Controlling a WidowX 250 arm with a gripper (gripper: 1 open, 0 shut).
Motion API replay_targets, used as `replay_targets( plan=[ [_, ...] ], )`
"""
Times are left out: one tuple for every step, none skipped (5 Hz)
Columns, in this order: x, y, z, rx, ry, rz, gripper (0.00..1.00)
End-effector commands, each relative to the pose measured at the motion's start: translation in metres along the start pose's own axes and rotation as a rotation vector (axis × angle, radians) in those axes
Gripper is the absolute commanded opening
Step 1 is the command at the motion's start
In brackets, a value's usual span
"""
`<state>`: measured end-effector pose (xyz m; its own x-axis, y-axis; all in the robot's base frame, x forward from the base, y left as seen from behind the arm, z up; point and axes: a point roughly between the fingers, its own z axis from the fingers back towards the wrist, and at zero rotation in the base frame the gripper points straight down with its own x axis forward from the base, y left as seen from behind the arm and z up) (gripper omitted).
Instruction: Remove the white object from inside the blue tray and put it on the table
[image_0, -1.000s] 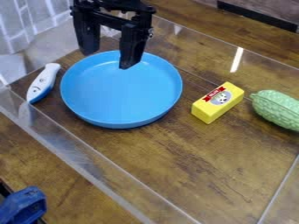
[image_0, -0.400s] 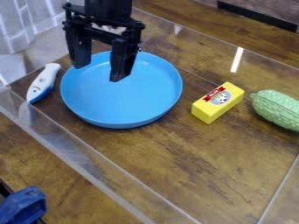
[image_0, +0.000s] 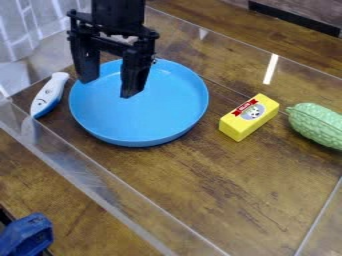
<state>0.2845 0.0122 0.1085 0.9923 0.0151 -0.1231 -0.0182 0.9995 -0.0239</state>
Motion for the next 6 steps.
replay_targets(
  plan=[
    [0.0,0.011,0.009,-0.001,-0.044,0.031,1.0],
    [-0.002,0.015,0.008,-0.004,-0.051,0.045,1.0],
    [-0.002,0.017,0.009,-0.006,-0.061,0.069,1.0],
    [-0.002,0.019,0.009,-0.008,-0.069,0.091,1.0],
    [-0.002,0.022,0.009,-0.014,-0.076,0.126,1.0],
    [-0.002,0.025,0.008,-0.017,-0.079,0.149,1.0]
  ],
)
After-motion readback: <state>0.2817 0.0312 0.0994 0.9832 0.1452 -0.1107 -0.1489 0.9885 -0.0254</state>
